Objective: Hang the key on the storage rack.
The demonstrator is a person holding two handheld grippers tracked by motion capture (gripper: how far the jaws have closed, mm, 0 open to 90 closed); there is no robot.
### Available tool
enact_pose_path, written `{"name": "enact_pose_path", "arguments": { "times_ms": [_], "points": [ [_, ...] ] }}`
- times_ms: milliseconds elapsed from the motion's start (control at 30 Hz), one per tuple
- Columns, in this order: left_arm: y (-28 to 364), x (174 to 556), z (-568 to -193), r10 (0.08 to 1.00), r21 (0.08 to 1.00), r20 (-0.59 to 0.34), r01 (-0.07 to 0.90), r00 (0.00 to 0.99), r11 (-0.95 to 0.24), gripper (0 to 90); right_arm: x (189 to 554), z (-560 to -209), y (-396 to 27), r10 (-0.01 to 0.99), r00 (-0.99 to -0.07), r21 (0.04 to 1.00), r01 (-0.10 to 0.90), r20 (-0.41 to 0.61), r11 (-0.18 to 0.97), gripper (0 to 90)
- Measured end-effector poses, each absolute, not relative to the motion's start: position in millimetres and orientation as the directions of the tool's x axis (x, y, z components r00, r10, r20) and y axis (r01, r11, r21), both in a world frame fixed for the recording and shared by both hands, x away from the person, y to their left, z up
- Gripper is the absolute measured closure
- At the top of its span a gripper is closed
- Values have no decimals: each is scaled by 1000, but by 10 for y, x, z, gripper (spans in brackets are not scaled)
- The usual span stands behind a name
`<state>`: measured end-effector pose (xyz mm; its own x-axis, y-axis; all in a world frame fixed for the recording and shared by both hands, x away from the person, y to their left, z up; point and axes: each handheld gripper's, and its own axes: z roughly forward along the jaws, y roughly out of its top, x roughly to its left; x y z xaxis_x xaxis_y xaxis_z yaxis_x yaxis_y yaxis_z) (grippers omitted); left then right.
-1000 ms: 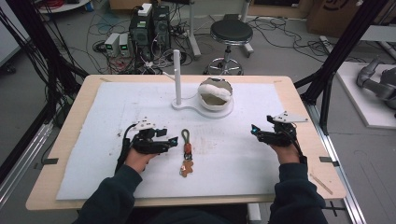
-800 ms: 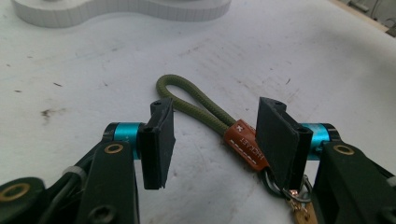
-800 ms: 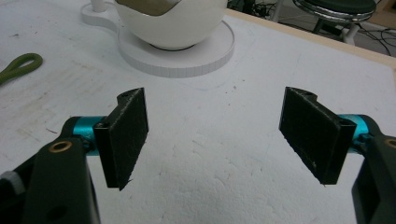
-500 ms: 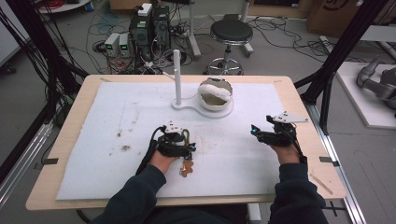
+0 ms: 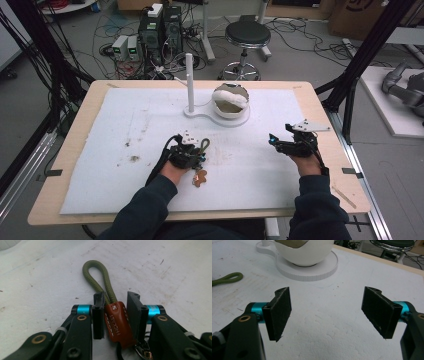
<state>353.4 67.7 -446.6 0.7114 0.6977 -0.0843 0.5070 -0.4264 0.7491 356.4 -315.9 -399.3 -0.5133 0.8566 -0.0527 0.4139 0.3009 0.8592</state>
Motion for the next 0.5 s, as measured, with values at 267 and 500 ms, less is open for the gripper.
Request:
{"name": "enact_pose_path", "arguments": {
  "times_ms": [267,500],
  "points": [
    [672,3506,-4441,702,758,-52,486,710,-435,696,3561,-3990,-3162,855,-515,860,412,-54,302,246],
    [928,3487,-4257,720,852,-122,445,683,-277,703,3552,-3986,-3187,859,-509,864,411,-46,290,246]
  ]
}}
